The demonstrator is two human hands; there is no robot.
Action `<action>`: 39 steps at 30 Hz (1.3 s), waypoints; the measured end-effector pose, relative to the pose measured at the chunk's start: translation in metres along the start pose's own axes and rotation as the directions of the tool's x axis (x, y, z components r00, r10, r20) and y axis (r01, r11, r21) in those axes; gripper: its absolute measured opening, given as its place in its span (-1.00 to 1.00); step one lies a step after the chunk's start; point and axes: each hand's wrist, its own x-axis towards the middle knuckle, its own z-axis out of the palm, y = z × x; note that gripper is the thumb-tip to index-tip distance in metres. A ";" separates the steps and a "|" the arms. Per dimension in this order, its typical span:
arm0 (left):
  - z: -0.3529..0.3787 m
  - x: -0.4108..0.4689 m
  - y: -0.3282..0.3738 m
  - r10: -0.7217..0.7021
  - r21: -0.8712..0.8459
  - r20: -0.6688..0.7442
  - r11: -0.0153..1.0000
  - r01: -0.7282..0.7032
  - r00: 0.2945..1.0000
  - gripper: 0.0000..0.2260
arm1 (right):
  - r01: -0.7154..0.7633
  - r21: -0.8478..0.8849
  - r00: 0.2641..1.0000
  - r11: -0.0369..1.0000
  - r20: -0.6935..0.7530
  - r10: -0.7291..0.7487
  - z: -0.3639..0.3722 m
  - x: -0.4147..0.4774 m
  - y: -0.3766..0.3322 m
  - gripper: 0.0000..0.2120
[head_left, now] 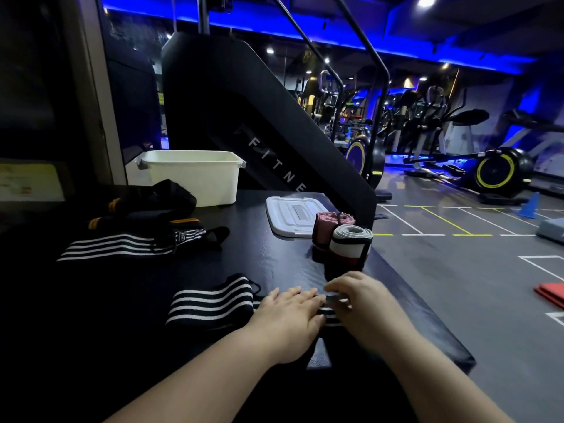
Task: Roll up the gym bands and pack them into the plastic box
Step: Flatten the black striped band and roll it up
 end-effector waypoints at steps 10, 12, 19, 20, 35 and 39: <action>-0.016 -0.036 -0.043 -0.057 0.005 0.024 0.998 0.057 0.998 -0.53 | -0.097 0.000 0.983 0.995 0.155 0.096 0.019 0.002 -0.004 -0.77; -0.015 -0.041 -0.052 -0.075 -0.018 0.021 0.997 0.075 0.997 -0.54 | -0.108 -0.049 0.977 0.993 0.180 0.115 0.020 0.007 -0.013 -0.78; -0.014 -0.056 -0.090 -0.125 -0.115 -0.160 0.988 0.108 0.979 -0.60 | -0.147 -0.159 0.962 0.976 0.209 0.179 0.033 0.013 -0.039 -0.52; -0.016 -0.061 -0.095 -0.135 -0.106 -0.180 0.987 0.117 0.974 -0.61 | -0.150 -0.173 0.959 0.973 0.213 0.186 0.034 0.013 -0.040 -0.50; -0.031 -0.089 -0.134 -0.362 -0.043 -0.198 0.932 0.361 0.911 -0.53 | -0.046 -0.130 0.957 0.990 0.277 0.081 0.057 0.031 -0.072 -0.60; -0.032 -0.087 -0.137 -0.375 -0.042 -0.209 0.926 0.375 0.903 -0.63 | -0.039 -0.131 0.953 0.991 0.293 0.076 0.057 0.034 -0.073 -0.66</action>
